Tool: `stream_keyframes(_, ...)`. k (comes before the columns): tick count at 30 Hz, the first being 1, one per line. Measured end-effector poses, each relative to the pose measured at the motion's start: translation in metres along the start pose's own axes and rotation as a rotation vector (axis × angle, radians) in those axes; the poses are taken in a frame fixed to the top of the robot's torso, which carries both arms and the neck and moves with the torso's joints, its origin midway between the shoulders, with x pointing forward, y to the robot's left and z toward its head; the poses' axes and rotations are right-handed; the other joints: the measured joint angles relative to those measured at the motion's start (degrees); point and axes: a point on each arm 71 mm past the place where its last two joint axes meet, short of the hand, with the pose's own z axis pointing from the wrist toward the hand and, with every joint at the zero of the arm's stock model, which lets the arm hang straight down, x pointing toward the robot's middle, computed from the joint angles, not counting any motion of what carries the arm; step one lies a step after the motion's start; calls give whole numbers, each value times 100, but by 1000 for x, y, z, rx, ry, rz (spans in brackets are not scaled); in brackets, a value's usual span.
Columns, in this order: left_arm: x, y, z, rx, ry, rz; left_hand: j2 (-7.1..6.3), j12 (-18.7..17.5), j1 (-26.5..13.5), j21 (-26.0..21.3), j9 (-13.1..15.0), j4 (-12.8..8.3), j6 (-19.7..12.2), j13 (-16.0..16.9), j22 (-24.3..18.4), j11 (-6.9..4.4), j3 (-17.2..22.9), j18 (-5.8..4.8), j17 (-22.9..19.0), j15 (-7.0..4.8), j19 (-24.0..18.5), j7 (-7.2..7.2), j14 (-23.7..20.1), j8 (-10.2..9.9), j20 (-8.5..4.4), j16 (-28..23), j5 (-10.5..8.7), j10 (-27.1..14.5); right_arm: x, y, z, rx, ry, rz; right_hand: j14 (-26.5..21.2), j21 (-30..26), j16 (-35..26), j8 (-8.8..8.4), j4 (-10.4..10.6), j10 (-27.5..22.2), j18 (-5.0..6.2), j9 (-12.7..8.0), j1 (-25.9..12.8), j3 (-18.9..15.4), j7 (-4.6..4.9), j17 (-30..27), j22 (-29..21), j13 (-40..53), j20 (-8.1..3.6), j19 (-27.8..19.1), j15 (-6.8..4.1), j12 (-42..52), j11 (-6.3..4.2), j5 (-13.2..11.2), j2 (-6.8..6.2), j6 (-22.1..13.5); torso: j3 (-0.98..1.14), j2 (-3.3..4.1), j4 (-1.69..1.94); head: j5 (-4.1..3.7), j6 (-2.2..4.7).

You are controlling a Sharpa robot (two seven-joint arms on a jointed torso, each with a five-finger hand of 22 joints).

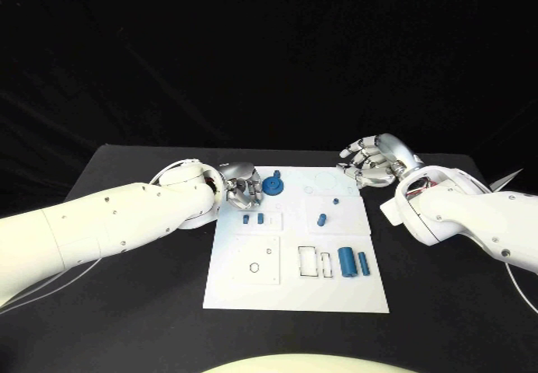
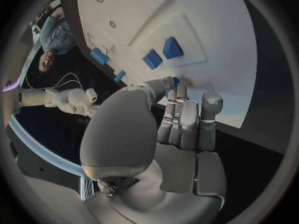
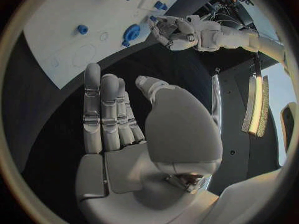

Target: Assemble the parts on the task board

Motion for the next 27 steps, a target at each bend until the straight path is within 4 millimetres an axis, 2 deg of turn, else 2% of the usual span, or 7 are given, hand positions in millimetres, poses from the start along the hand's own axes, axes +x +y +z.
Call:
stream_keyframes(7,1,0,1,5,1,5,-29,0,15,0,-11,-32,1,1,1,-1,1,0,23,0,0,-1,0,0,0,0,0,1,0,0,0,0,0,0,0,0,0,0,0,0,0,0,0,0,0,0,0,0,0,0,0,0,0,0,0,0,2,-3,0,-5,-11)
stream_keyframes(13,1,0,0,7,2,9,-30,36,16,0,13,-79,137,59,65,-60,-47,0,189,-42,0,-54,42,-21,0,67,0,147,0,0,0,1,0,0,0,0,0,0,0,0,0,0,0,0,0,-1,0,0,0,0,0,0,0,0,0,0,3,-7,2,-3,-25)
stream_keyframes(23,1,1,-1,9,2,9,-21,67,25,0,28,-94,129,92,66,-70,-63,0,221,-42,0,-54,83,-16,0,94,-1,175,-1,-1,0,2,-1,-1,0,0,0,0,0,0,0,0,1,0,0,5,-8,-9,0,0,0,-23,0,0,0,0,-4,-9,6,-12,-26)
stream_keyframes(27,2,1,-1,9,3,8,-22,69,24,0,52,-95,-39,125,62,-31,-61,0,199,-43,0,-33,83,-166,0,94,0,108,-1,-1,0,3,-1,-1,0,0,0,0,0,0,0,-5,1,0,0,5,-14,-9,0,0,0,-23,0,21,0,0,-7,-10,6,-13,-27)
